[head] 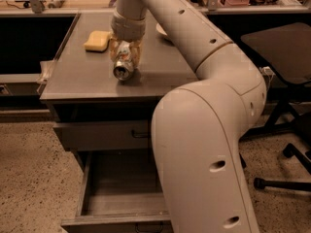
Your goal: Pick 7up can from middle drawer and place on counter
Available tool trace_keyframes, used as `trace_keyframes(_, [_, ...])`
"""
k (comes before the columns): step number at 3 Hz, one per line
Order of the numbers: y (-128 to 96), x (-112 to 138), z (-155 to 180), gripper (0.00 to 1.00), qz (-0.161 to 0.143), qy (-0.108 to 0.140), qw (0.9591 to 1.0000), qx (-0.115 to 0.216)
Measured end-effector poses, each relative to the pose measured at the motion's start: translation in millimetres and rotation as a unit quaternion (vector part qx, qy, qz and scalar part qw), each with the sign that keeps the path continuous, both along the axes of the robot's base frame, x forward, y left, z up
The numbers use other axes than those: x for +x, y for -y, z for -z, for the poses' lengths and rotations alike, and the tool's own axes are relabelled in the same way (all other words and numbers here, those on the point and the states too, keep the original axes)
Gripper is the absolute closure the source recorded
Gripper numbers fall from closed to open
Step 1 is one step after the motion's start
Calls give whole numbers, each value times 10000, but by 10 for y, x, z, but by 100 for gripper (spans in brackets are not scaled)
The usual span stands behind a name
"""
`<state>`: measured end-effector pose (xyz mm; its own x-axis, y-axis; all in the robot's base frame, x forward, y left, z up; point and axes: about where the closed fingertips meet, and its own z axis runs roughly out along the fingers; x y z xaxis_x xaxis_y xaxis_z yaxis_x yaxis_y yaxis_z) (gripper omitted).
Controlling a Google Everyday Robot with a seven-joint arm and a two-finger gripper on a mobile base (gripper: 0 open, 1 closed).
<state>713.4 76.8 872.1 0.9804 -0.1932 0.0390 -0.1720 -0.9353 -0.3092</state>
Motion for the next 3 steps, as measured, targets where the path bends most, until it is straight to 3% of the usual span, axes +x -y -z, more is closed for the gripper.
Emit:
trace_keyframes(2, [0,0,0,5,0,0,10000,0])
trace_keyframes(3, [0,0,0,0,0,0,10000,0])
